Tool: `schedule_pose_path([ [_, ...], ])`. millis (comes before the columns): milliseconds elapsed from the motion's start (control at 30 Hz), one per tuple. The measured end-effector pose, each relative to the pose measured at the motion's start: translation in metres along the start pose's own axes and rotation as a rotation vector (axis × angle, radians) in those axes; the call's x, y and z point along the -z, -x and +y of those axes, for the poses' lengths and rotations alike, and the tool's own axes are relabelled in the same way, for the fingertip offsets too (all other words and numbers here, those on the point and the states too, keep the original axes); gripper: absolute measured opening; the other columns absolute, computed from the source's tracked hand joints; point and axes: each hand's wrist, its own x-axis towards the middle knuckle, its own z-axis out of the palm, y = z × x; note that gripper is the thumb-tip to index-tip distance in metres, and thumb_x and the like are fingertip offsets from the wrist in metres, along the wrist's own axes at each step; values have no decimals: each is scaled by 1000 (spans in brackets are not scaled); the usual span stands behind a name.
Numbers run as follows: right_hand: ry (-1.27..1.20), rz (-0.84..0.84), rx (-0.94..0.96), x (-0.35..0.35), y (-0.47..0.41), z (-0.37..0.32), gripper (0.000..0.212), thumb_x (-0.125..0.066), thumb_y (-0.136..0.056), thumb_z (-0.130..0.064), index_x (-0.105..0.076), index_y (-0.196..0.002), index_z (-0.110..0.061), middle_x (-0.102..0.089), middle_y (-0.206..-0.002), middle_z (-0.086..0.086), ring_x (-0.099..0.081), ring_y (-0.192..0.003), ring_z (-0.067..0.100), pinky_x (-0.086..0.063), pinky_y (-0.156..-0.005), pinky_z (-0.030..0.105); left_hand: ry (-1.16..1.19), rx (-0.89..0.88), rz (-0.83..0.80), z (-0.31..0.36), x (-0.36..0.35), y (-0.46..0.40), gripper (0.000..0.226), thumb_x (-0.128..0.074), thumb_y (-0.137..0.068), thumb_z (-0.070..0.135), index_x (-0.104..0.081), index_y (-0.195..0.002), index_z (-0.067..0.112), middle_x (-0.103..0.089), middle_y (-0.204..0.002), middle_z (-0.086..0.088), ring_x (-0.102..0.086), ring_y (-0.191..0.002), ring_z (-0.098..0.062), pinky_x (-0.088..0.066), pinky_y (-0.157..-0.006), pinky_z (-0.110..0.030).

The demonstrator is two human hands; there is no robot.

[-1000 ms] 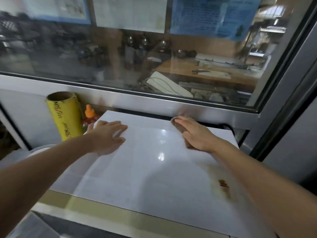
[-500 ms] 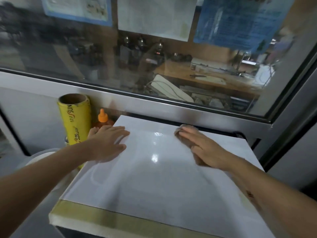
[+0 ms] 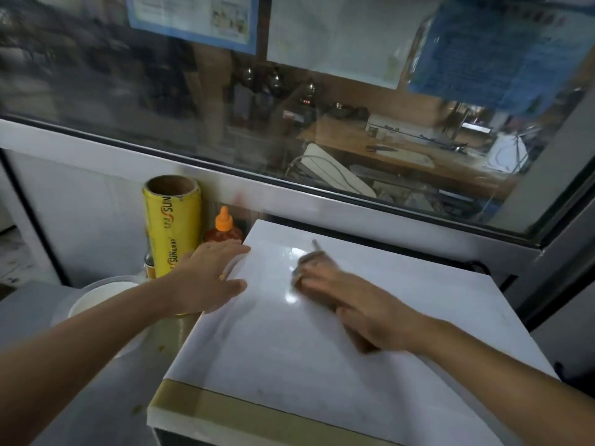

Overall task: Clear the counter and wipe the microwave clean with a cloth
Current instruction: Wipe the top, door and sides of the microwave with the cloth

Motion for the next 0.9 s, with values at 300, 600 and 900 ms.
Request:
schedule_pose_path([
  [300, 123, 83, -166, -14, -96, -2, 57, -37, -93, -13, -27, -148, -24, -18, -157, -5, -9, -144, 6, -8, -119, 28, 142, 55, -14, -7, -3, 6, 56, -54, -91, 39, -29, -141, 35, -36, -147, 6, -49, -116, -14, -39, -92, -27],
  [600, -4, 1, -67, -4, -73, 10, 61, -44, -89, -3, -33, -144, -29, -18, -155, -14, -13, -142, -1, -14, -117, 23, 164, -75, -44, -20, 10, 31, 35, -55, -92, 17, -53, -125, 30, -54, -118, 15, -50, -103, -6, -42, -77, -5],
  [900, 46, 32, 85, -32, -99, -30, 55, -41, -85, -14, -41, -140, -20, -30, -152, -7, -19, -140, 2, -15, -115, 20, 415, -74, -54, -29, 1, 37, 32, -53, -93, 13, -57, -122, 26, -61, -117, 10, -56, -107, -8, -49, -84, -13],
])
